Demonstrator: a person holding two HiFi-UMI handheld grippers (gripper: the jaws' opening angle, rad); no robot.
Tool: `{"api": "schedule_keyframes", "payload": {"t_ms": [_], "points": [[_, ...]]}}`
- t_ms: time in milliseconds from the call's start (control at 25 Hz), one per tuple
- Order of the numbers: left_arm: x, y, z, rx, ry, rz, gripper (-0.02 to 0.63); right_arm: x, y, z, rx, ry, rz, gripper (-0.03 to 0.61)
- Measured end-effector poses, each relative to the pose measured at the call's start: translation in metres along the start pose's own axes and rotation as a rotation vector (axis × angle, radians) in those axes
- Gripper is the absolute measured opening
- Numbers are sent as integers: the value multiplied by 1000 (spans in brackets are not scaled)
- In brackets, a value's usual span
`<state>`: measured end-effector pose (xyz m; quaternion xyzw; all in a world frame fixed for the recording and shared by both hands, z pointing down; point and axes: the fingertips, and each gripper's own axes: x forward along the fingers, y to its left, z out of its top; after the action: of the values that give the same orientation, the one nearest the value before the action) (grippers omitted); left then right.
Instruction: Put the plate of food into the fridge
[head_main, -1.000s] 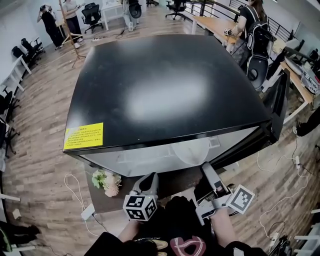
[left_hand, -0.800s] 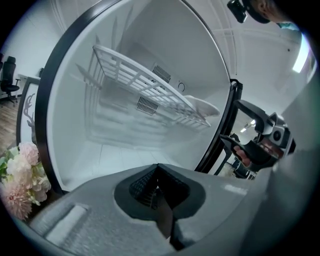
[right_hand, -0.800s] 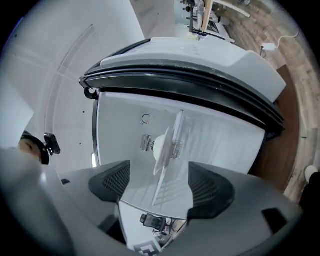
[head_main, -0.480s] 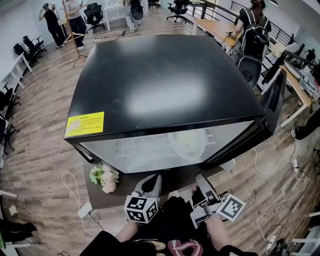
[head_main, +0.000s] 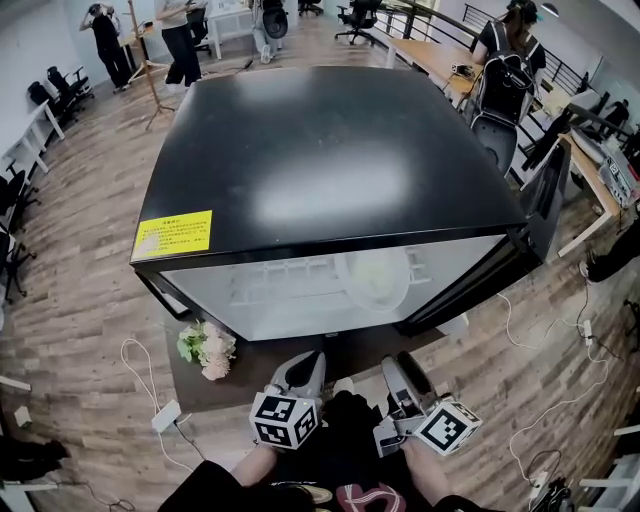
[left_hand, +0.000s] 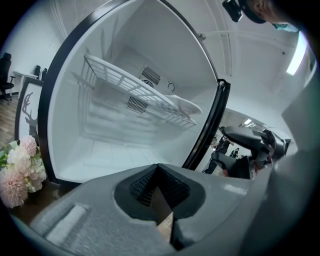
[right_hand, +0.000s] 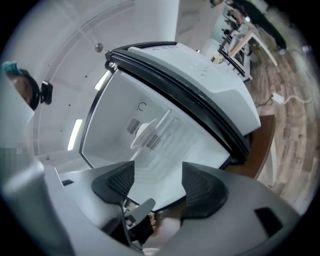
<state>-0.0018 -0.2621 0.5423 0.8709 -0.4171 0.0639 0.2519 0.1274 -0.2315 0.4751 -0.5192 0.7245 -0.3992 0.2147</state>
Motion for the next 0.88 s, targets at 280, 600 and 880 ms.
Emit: {"api": "schedule_keyframes", "payload": {"t_ms": [280, 600, 880], "points": [[-7, -3, -3, 3, -3, -4, 8, -6, -3, -4, -272, -21, -111, 245], [-12, -6, -4, 15, -8, -11, 8, -4, -6, -21, -453, 17, -173, 188], [-15, 1, 4, 32, -30, -4, 8, 6, 9, -27, -546, 10, -152, 153]]}}
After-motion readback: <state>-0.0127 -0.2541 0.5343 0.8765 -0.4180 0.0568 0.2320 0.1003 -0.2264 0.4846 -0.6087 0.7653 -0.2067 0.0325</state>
